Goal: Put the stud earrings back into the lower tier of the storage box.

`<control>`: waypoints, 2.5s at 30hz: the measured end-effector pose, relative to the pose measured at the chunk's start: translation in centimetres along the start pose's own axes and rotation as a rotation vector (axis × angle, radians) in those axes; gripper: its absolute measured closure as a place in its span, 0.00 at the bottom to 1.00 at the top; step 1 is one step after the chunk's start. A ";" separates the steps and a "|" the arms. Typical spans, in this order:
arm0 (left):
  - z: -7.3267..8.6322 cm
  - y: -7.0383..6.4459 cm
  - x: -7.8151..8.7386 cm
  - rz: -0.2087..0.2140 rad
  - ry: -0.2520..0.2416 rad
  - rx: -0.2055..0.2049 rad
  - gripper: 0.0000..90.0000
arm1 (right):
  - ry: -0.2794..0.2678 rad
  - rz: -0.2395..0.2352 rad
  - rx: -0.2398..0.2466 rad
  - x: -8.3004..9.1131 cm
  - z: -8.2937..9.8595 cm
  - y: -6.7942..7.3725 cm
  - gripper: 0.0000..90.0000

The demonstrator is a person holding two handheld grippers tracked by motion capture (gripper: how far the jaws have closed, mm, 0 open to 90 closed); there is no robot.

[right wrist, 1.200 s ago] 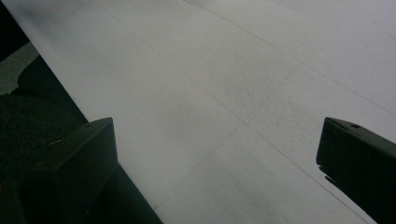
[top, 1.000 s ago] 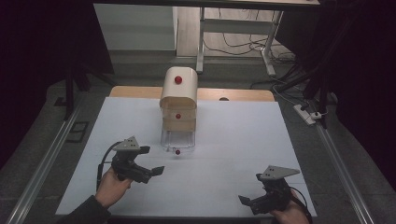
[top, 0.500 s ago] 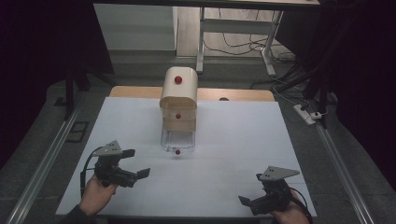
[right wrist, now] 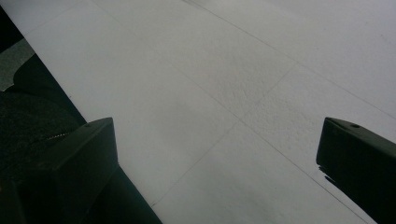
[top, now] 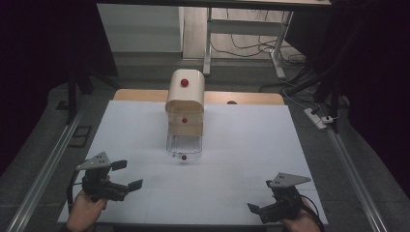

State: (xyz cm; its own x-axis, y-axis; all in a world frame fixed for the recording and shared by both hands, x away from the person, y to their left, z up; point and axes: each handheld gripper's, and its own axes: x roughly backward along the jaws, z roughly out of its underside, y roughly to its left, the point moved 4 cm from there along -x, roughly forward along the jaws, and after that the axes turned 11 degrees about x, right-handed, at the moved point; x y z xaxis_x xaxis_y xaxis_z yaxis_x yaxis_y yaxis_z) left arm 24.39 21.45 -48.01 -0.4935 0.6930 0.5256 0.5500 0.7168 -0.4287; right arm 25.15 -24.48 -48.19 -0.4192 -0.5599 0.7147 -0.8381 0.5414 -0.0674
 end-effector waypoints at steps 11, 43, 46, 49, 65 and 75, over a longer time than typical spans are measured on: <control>0.9 0.0 1.3 -0.003 -0.012 0.013 0.00 | 0.007 0.009 -0.002 0.1 0.1 0.0 0.00; 5.3 1.7 6.1 -0.107 -0.025 0.085 0.00 | 0.010 0.014 -0.008 0.1 0.2 0.1 0.00; 5.6 1.9 6.5 -0.118 -0.028 0.093 0.00 | 0.011 0.015 -0.006 0.1 0.2 0.1 0.00; 5.9 2.0 6.7 -0.131 -0.025 0.097 0.00 | 0.011 0.015 -0.009 0.1 0.2 0.1 0.00; 7.2 2.6 8.7 -0.172 -0.054 0.131 0.00 | 0.006 0.019 -0.016 0.1 0.2 -0.1 0.00; 7.9 2.8 9.6 -0.180 -0.055 0.147 0.00 | 0.005 0.021 -0.021 0.1 0.2 -0.1 0.00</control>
State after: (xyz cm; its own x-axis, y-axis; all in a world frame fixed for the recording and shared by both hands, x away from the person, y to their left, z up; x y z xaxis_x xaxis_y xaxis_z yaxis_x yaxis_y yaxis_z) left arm 15.90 30.69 -49.98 -0.6125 0.5536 0.5642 0.3481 0.8297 -0.4363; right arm 25.08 -24.73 -48.23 -0.4348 -0.5455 0.7165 -0.8216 0.5660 -0.0677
